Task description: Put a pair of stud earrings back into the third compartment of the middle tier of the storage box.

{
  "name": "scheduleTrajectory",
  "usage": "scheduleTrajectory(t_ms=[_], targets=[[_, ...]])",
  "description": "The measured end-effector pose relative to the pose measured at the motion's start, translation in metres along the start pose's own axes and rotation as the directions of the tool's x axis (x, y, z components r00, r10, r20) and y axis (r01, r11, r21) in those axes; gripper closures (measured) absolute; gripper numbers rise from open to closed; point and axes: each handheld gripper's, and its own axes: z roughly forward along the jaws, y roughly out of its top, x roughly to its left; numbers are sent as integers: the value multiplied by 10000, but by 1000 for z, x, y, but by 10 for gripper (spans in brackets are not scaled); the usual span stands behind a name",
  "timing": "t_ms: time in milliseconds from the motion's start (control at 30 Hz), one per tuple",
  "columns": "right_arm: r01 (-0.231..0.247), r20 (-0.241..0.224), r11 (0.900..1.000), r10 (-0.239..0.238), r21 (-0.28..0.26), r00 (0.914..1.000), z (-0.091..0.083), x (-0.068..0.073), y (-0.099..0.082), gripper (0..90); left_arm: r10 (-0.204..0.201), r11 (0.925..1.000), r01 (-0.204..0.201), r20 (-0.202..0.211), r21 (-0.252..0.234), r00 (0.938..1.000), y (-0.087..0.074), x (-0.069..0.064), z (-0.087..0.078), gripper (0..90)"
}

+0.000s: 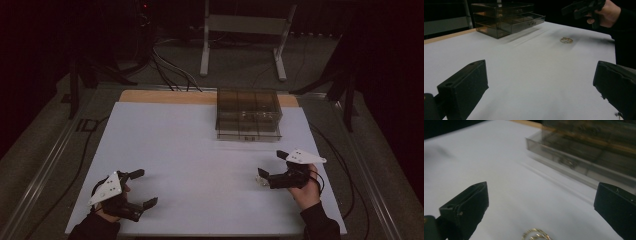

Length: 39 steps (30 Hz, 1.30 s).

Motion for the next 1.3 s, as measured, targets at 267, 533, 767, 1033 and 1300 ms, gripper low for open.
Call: scheduleTrajectory(t_ms=[267,533,767,1033,1300], targets=[[-389,788,9924,298,1166,9964,4,-13,-14,281,-1,10000,1,3,-26,10000,0,0,0,6],[-303,790,9682,109,2484,9968,8,-17,-24,616,85,9999,-85,11,61,10000,0,0,0,6],[-65,774,9445,-200,3284,9968,18,-17,-32,732,53,10000,-53,-28,4,10000,0,0,-1,6],[338,749,9321,-650,3607,9951,22,-11,-32,840,66,10000,-66,-30,8,10000,0,0,-1,6],[410,1091,9255,-882,3764,9901,24,-3,-29,889,42,10000,-42,4,22,10000,-1,0,0,6]])
